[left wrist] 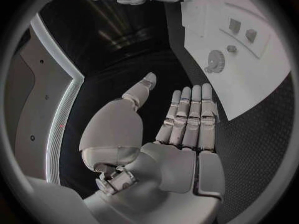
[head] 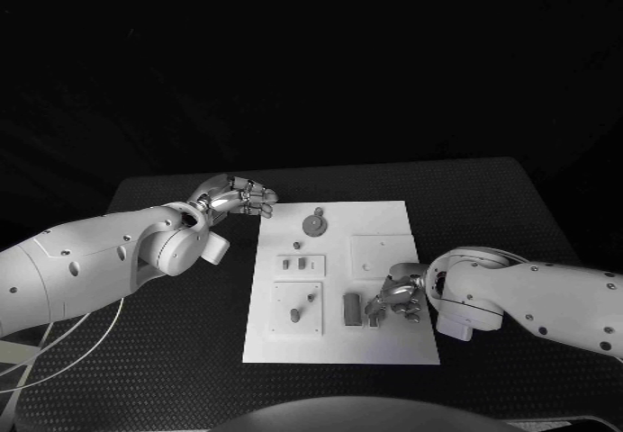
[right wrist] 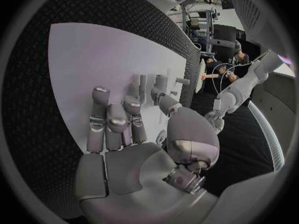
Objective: Assemble the parts on the task board
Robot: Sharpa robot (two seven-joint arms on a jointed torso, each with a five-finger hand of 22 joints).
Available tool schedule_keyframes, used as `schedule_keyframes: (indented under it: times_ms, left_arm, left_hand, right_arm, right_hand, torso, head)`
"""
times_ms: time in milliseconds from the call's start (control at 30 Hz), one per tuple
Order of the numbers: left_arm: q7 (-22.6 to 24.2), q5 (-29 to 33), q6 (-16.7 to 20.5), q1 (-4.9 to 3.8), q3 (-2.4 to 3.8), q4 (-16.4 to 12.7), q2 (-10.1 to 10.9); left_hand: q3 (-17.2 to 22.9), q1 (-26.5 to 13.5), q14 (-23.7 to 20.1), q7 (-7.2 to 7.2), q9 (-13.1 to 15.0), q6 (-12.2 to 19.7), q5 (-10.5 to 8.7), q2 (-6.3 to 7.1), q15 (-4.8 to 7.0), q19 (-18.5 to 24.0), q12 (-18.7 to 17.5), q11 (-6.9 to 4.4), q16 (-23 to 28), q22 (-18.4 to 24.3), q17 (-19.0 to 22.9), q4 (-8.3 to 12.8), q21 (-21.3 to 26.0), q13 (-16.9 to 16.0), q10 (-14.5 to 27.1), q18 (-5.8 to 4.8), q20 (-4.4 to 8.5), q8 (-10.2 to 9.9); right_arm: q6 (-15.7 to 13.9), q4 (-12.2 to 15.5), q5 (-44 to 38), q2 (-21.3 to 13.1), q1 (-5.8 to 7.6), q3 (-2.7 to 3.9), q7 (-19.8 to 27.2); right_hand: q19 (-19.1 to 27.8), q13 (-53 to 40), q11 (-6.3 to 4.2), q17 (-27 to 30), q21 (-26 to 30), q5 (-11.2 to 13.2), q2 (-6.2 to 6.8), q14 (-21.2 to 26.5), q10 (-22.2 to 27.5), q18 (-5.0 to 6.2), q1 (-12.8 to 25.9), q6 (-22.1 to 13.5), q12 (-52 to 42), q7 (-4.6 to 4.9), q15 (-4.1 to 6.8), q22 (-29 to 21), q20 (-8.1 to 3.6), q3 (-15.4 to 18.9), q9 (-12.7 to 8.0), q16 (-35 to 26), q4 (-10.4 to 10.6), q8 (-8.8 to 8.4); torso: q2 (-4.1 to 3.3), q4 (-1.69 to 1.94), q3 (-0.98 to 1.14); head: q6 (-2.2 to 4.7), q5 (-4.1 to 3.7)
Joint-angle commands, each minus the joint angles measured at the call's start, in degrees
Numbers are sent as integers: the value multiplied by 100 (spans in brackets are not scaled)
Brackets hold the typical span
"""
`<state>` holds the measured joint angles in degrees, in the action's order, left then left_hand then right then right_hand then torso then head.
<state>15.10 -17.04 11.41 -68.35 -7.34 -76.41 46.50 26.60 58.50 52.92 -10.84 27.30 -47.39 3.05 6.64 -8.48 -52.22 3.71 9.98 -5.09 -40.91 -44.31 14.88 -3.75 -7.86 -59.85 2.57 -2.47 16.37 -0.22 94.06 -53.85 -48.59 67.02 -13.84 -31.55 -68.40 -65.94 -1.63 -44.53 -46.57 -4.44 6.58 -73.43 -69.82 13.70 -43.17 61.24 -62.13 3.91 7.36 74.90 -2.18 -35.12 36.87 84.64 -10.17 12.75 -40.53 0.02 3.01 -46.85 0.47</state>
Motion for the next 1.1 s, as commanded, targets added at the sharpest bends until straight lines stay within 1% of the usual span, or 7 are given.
schedule_keyframes:
  times_ms: [33,433,667,833,967,1067,1100]
  left_arm:
    - [51,20,-75,-7,4,-12,-7]
    - [57,20,-70,-7,4,5,-6]
    - [76,20,-65,-7,4,57,-24]
    - [93,20,-111,-5,4,137,-84]
    - [110,44,-144,-5,4,244,-143]
    - [119,44,-164,-5,4,305,-168]
    - [125,44,-177,-5,5,331,-173]
  left_hand:
    - [3,-47,-18,-16,-1,-3,-8,-12,-28,-1,24,-4,-31,6,10,-33,-39,10,-38,99,-58,37]
    - [2,-47,-18,-16,-1,-4,-8,-13,-28,-1,25,-5,-33,7,11,-33,-40,13,-41,99,-58,38]
    - [2,-46,-16,-15,-1,-6,-9,-13,-28,-2,26,-5,-35,8,12,-32,-40,14,-43,100,-58,40]
    - [2,-47,2,-11,1,-15,-8,-27,-23,-11,30,-9,-48,8,10,-36,-46,17,-56,103,-56,47]
    - [-2,-51,44,-5,3,-30,-8,-48,-11,-27,36,-17,-77,9,5,-38,-53,22,-76,107,-49,58]
    - [-5,-53,71,0,5,-40,-8,-63,-1,-41,39,-22,-96,8,2,-37,-60,26,-92,109,-43,65]
    - [-7,-54,84,3,5,-44,-8,-70,4,-48,41,-25,-105,8,0,-36,-63,27,-99,109,-40,68]
  right_arm:
    - [92,48,14,-8,-8,2,182]
    - [183,147,-185,-235,-2,6,330]
    - [247,212,-206,-350,256,13,520]
    - [168,66,-94,-346,485,35,1027]
    - [-54,-516,356,-185,542,83,1959]
    - [-254,-897,607,-48,544,148,2455]
    - [-271,-1120,619,49,544,197,2731]
  right_hand:
    - [-36,8,5,5,19,7,65,-1,20,130,4,-99,-20,91,29,91,-10,-11,15,-34,40,-3]
    - [-45,7,5,3,19,10,156,-3,21,130,-34,-100,-27,91,30,96,-18,-51,16,-34,34,1]
    - [-64,13,8,5,34,7,368,-6,27,130,-24,-113,-29,92,30,90,-21,-146,17,-44,185,2]
    - [-68,13,15,6,41,11,436,-5,35,130,-50,-160,-31,103,24,91,-24,-195,12,-51,252,-17]
    - [-56,10,38,9,47,18,387,-4,47,130,-138,-233,-38,128,2,97,-22,-214,9,-60,228,-45]
    - [-13,9,57,18,61,29,181,12,84,130,-249,-286,-33,144,-14,105,-7,-169,19,-84,77,-55]
    - [12,10,74,23,60,46,51,17,108,130,-258,-319,-31,161,-41,114,21,-54,30,-97,-75,-57]
  torso:
    - [1,-2,1]
    - [6,-7,4]
    - [11,-10,2]
    - [24,-9,-7]
    - [48,-11,-31]
    - [71,-12,-48]
    - [81,-14,-53]
  head:
    - [-3,-1]
    - [47,-2]
    - [138,-11]
    - [268,-45]
    - [443,-87]
    - [587,-84]
    - [648,-86]
